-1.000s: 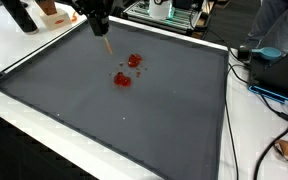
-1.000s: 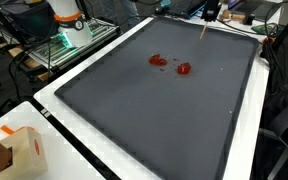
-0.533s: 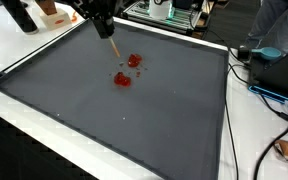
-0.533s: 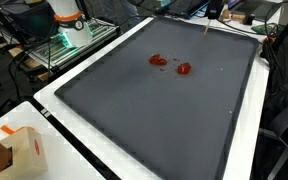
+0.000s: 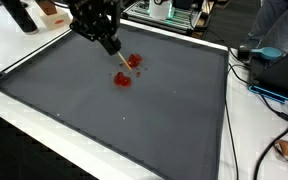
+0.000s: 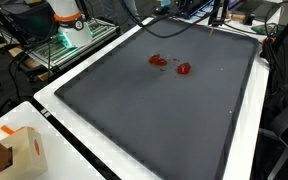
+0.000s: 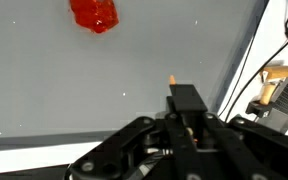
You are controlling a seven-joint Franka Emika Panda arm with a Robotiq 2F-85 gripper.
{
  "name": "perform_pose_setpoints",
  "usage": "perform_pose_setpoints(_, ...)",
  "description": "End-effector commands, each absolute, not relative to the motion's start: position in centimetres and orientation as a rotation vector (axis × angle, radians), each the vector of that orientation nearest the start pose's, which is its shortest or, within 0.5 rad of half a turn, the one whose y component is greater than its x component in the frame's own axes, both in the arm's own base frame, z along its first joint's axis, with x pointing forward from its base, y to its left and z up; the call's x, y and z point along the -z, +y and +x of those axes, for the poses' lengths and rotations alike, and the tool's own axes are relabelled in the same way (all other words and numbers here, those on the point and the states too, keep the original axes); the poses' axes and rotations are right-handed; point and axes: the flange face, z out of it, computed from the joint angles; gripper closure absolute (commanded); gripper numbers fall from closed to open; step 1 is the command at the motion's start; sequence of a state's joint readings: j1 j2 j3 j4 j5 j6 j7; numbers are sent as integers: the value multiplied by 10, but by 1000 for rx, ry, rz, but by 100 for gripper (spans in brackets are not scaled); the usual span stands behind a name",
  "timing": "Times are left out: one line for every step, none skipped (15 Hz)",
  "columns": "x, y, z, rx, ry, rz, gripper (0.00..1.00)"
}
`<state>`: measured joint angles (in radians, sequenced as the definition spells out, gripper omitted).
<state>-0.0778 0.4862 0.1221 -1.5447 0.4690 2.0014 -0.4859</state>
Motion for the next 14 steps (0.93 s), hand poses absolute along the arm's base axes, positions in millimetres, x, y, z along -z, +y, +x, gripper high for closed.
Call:
perform_pose_setpoints(-348, 43, 695, 121, -390, -2550, 97)
perform_pose_setpoints(-342, 43, 695, 118, -389, -2533, 97)
perform_pose_setpoints(-334, 43, 696, 120, -377, -2524, 97)
perform_pose_setpoints(-329, 44, 696, 114, -374, -2514, 97)
perform_pose_setpoints(-322, 43, 697, 104, -362, -2517, 97)
perform_pose_setpoints(-317, 43, 696, 94, -352, -2510, 97)
perform_pose_setpoints(-313, 43, 697, 86, -345, -2510, 97)
perform_pose_setpoints(-308, 43, 696, 76, -337, -2508, 97)
perform_pose_setpoints(-304, 43, 696, 66, -330, -2508, 97)
perform_pose_setpoints(-301, 42, 696, 59, -325, -2508, 97)
perform_pose_setpoints(-298, 42, 696, 51, -321, -2508, 97)
perform_pose_setpoints(-295, 42, 695, 44, -314, -2506, 97)
perform_pose_setpoints(-293, 41, 695, 39, -311, -2505, 97)
perform_pose_setpoints(-290, 41, 695, 34, -305, -2502, 97)
